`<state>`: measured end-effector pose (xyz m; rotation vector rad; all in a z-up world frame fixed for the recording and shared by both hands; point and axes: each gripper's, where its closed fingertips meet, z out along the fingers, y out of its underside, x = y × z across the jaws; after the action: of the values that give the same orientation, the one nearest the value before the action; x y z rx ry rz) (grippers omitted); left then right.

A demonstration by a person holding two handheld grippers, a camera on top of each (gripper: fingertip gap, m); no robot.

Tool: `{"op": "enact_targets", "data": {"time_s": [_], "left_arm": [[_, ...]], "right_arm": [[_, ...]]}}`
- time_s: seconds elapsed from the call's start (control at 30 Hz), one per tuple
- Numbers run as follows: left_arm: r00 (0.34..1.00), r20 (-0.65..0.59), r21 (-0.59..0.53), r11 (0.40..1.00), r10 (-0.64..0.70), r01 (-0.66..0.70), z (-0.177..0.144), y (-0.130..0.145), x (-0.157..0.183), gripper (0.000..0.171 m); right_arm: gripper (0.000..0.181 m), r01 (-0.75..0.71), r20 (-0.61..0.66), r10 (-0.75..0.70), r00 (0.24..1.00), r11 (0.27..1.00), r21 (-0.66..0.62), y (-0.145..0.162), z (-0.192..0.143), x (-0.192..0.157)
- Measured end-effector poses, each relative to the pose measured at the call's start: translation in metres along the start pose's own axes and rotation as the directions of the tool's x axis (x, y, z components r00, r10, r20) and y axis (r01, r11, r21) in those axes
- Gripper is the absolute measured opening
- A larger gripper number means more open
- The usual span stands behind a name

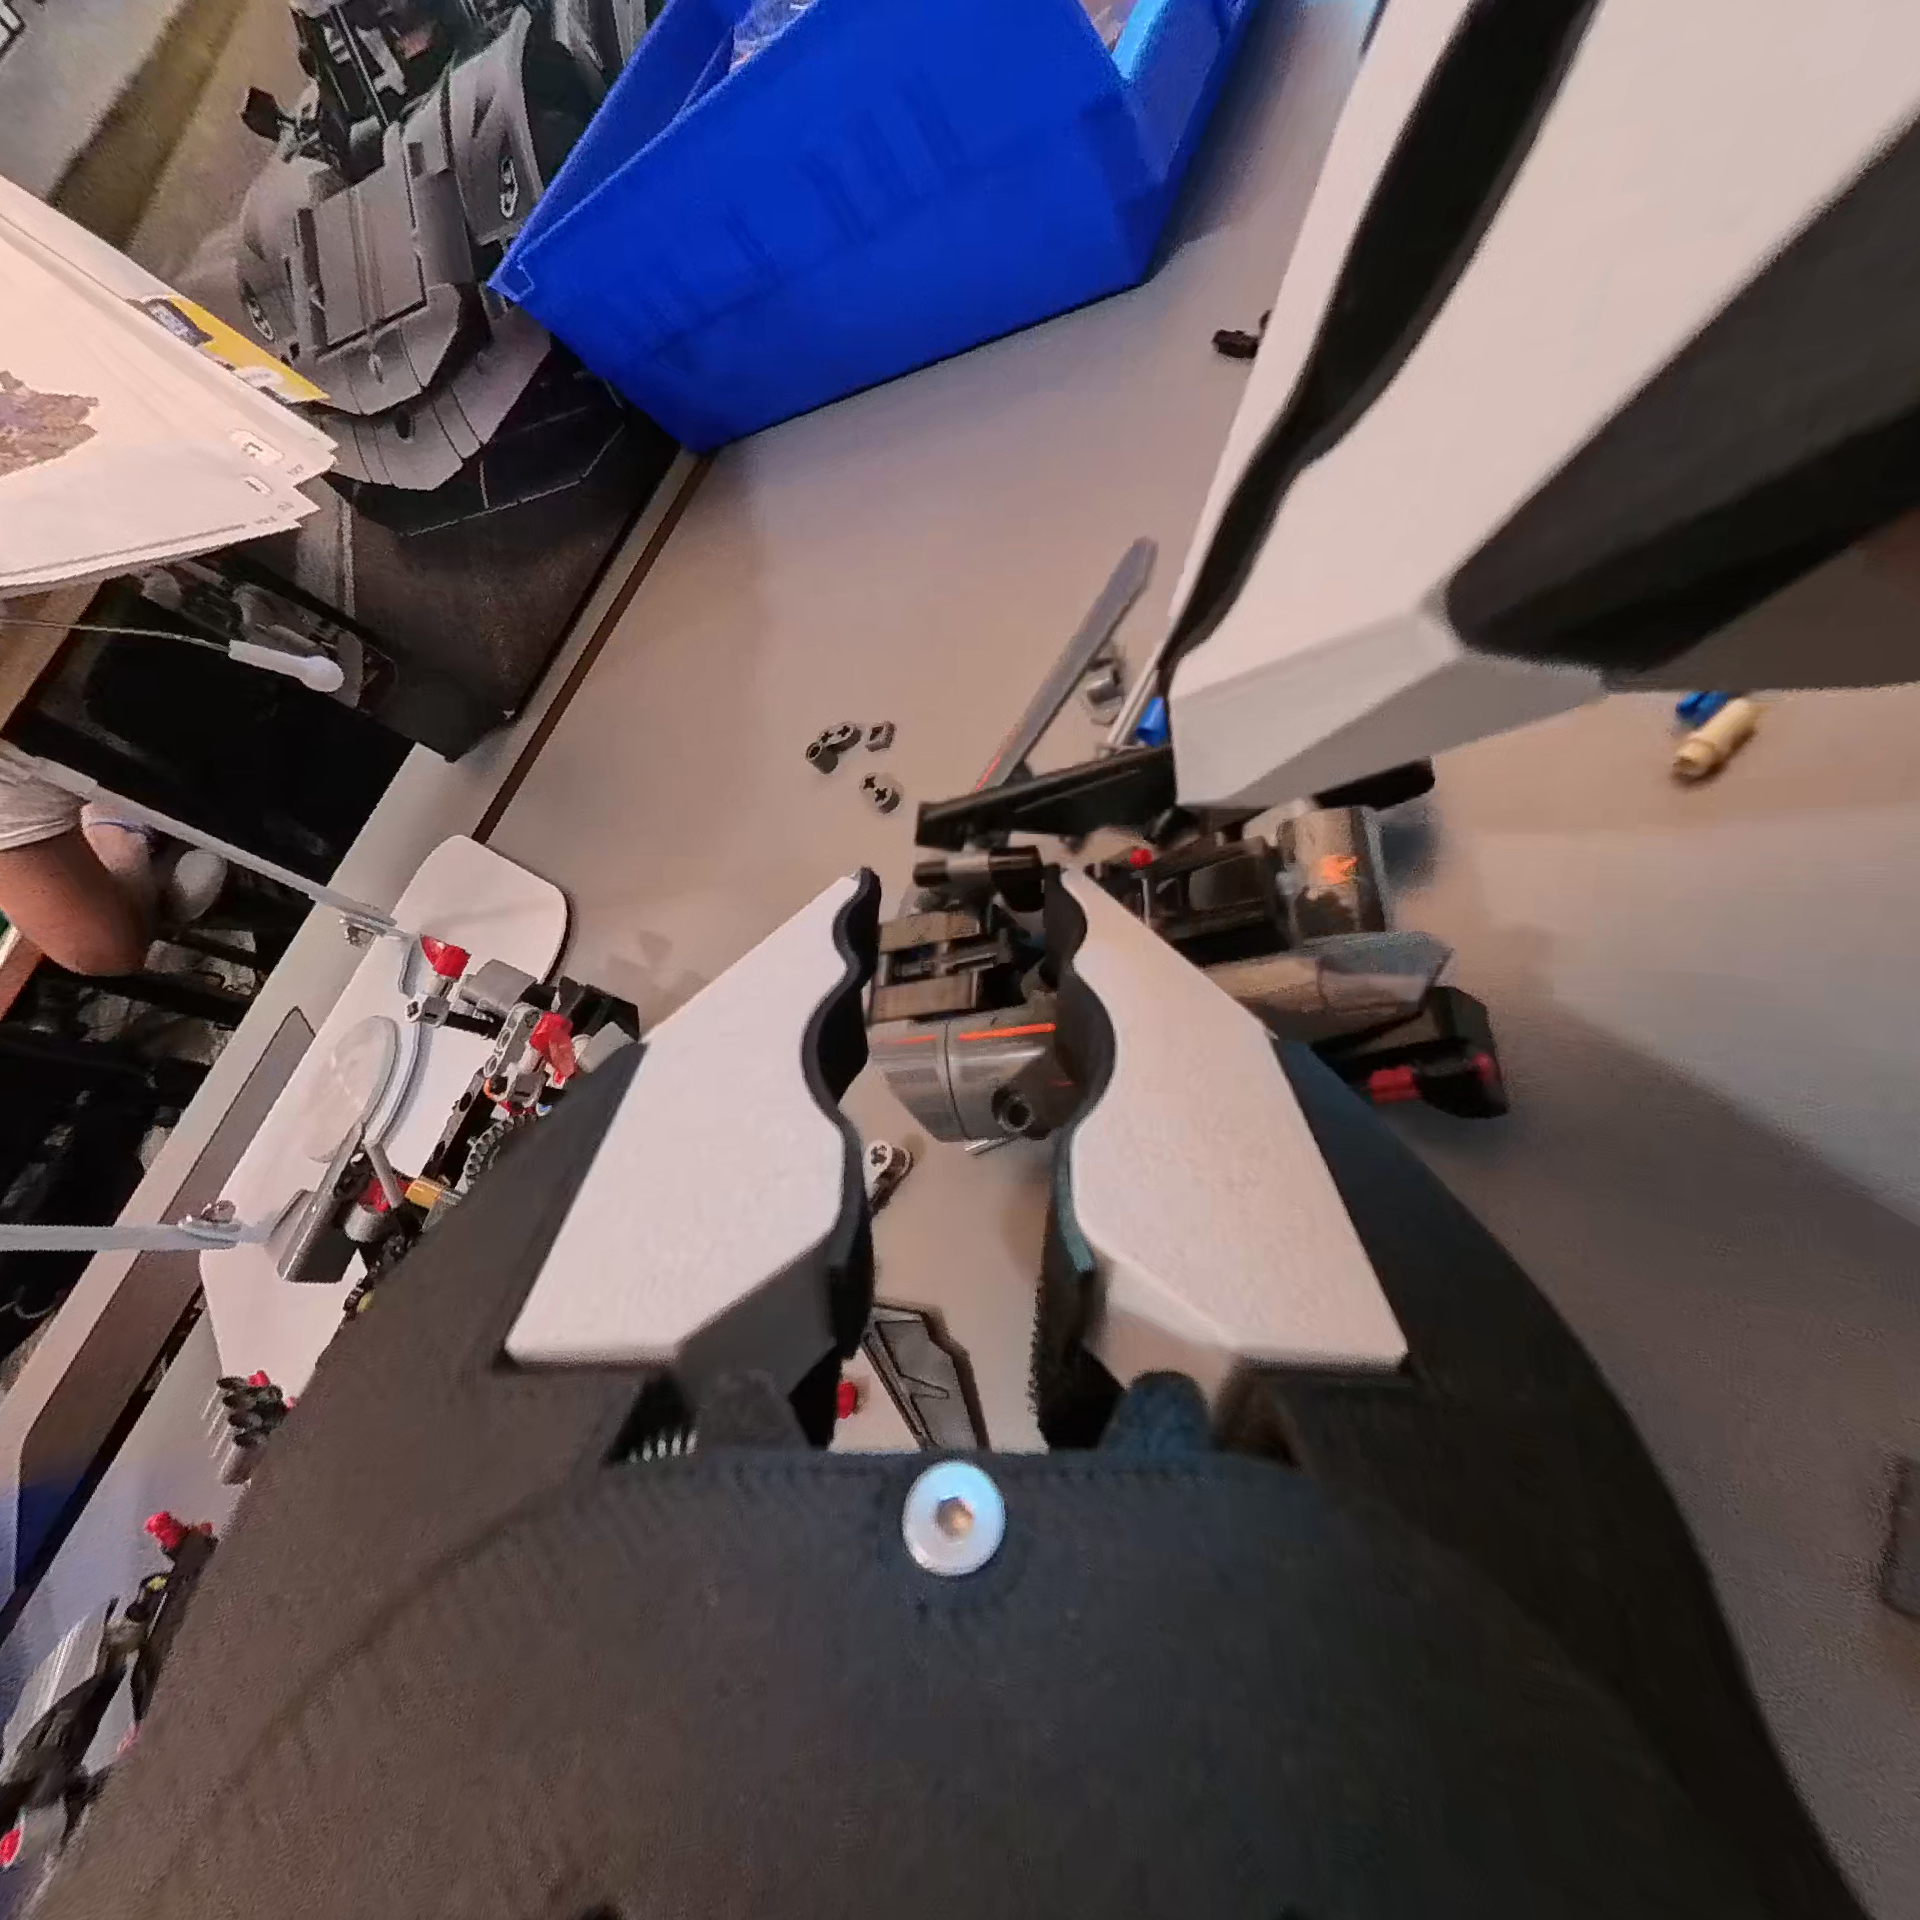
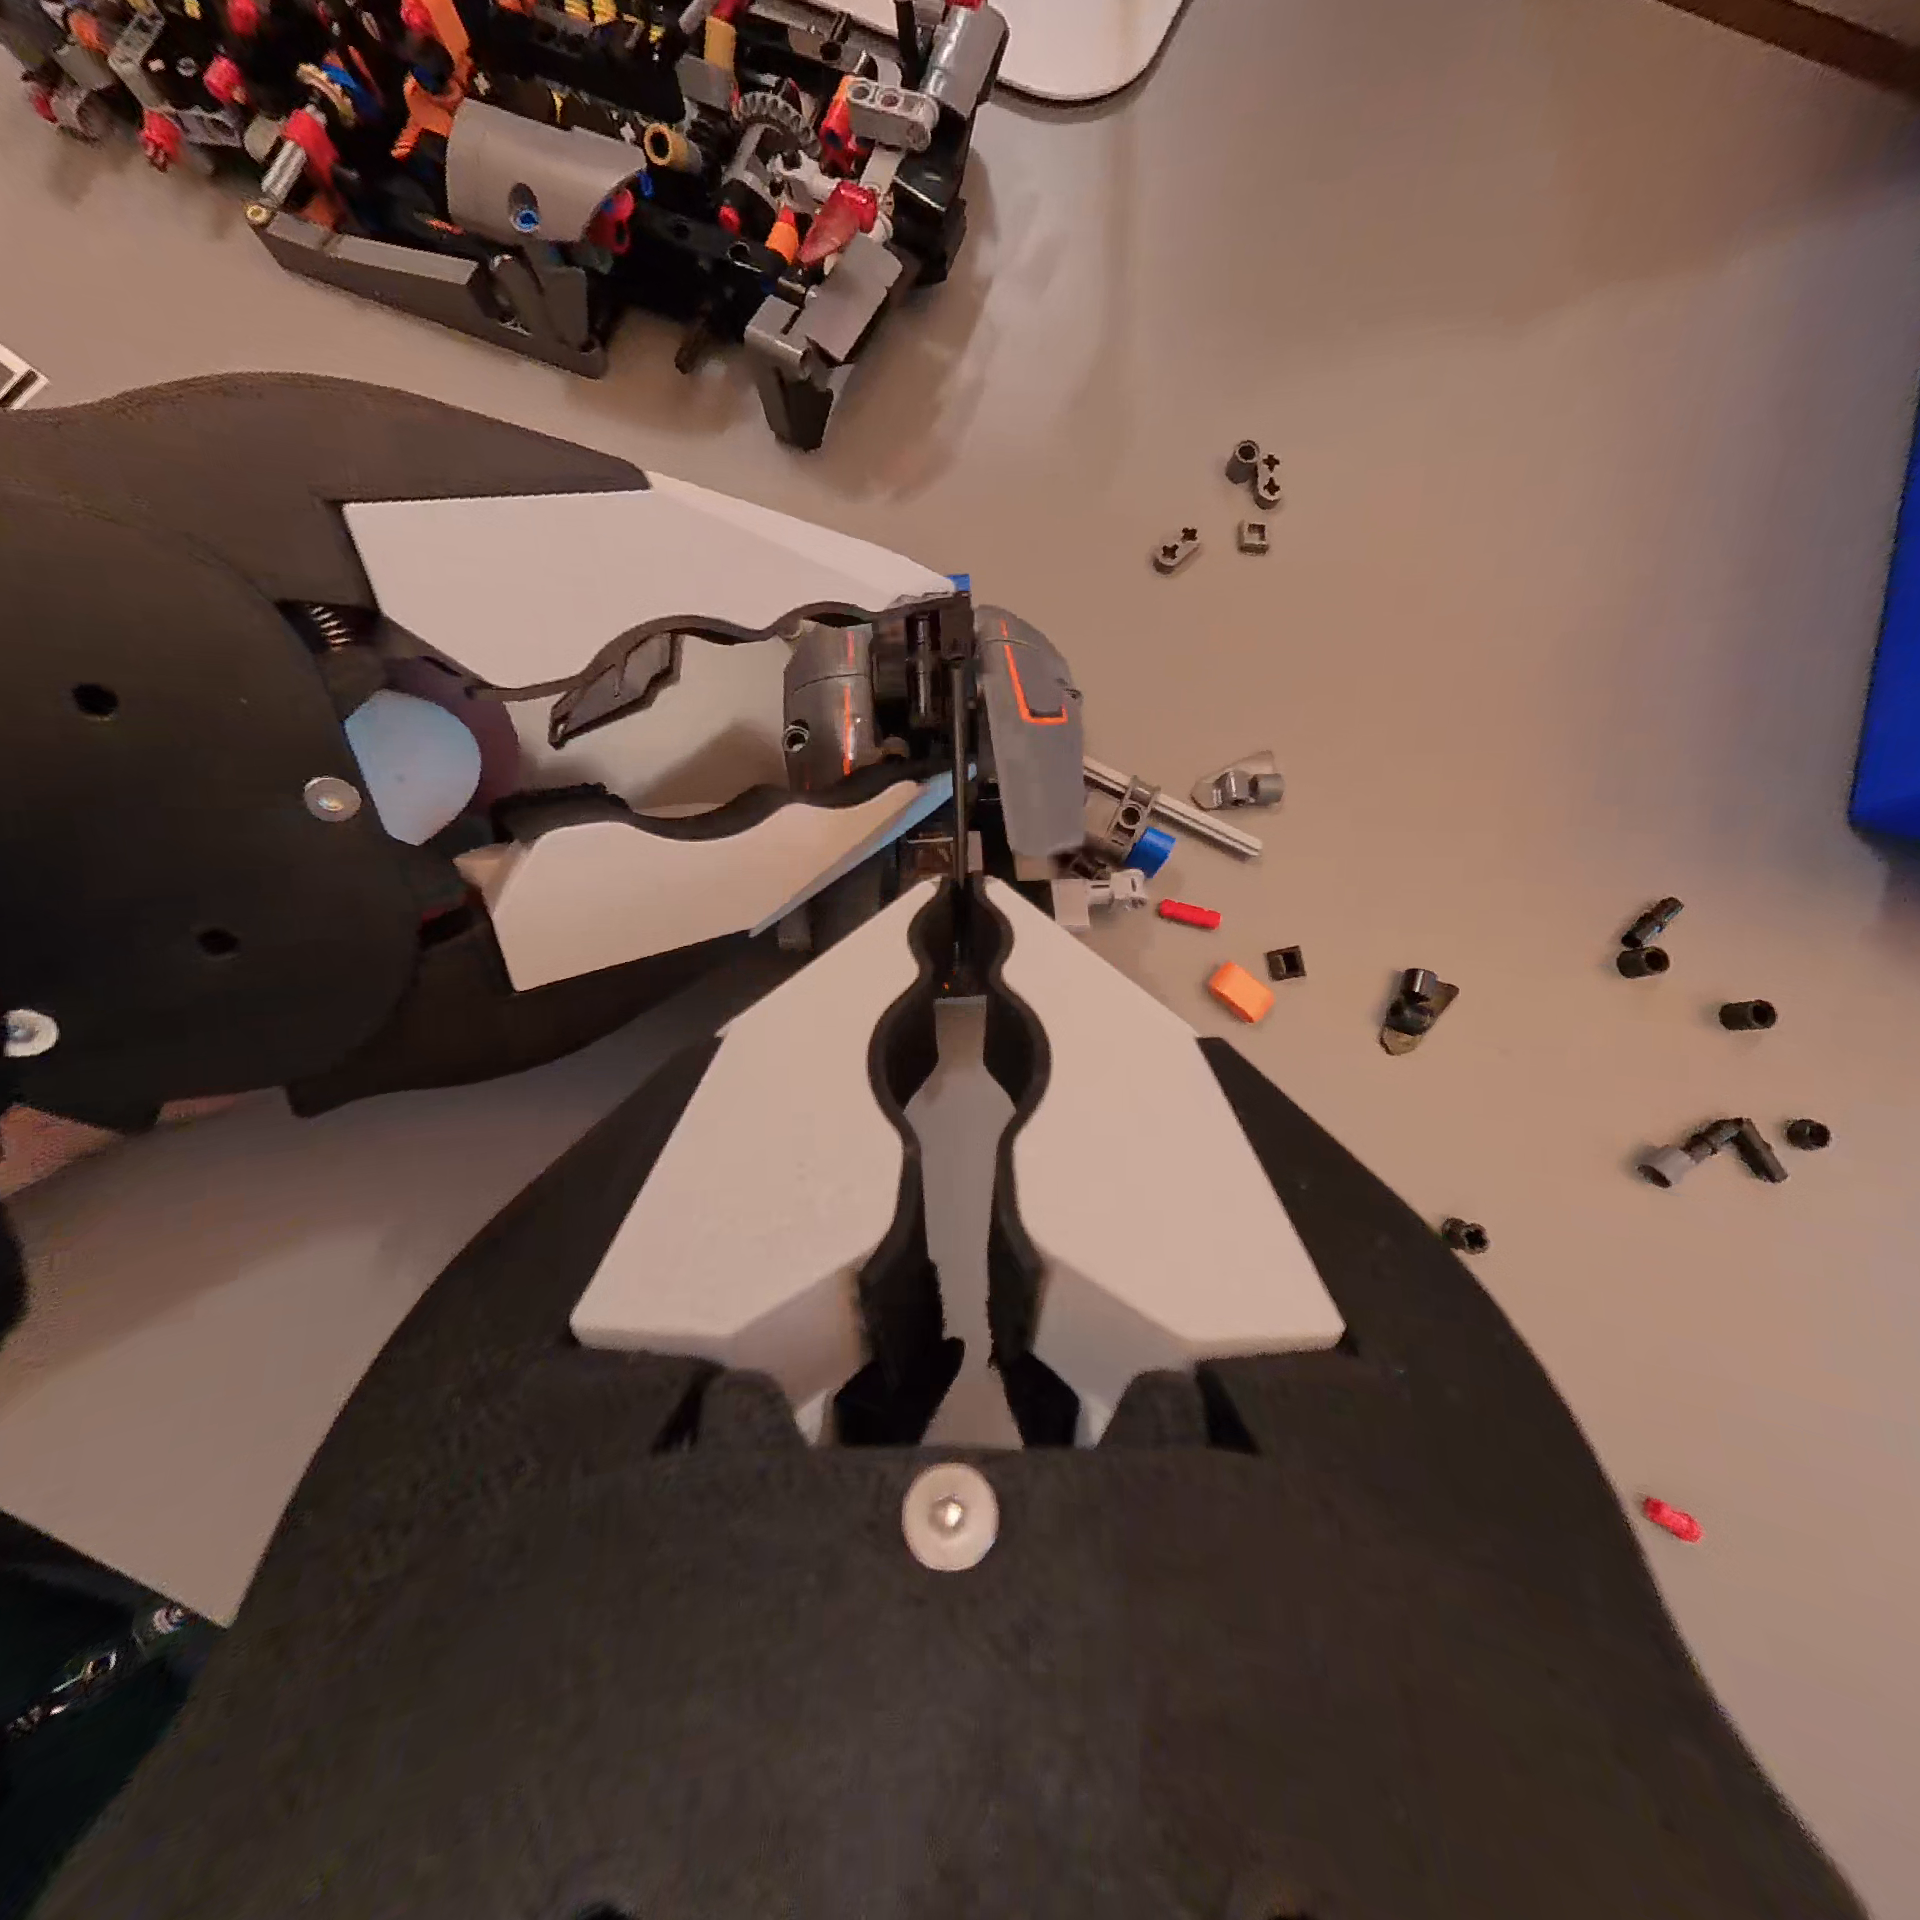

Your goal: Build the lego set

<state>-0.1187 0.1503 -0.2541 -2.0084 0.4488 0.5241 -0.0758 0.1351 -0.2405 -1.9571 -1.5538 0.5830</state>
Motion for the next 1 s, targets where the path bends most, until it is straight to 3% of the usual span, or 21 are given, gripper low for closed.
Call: {"op": "enact_targets", "data": {"time_s": [0.2, 0.63, 1.0], "left_arm": [[1.000, 0.001, -0.004, 1.000, -0.008, 0.008, 0.002, 0.001, 0.000, 0.024], [0.999, 0.025, 0.013, 1.000, -0.026, 0.026, 0.004, 0.001, -0.005, 0.035], [0.999, 0.032, 0.015, 1.000, -0.011, 0.010, 0.004, 0.000, -0.005, 0.035]], "right_arm": [[0.000, 0.016, 0.027, -0.016, 1.000, 1.000, -0.005, -0.003, 0.007, 0.000], [0.000, 0.066, 0.051, -0.062, 0.997, 0.995, -0.072, -0.009, 0.016, 0.003], [0.000, 0.204, 0.076, -0.195, 0.978, 0.968, -0.145, -0.005, 0.017, 0.004]]}}
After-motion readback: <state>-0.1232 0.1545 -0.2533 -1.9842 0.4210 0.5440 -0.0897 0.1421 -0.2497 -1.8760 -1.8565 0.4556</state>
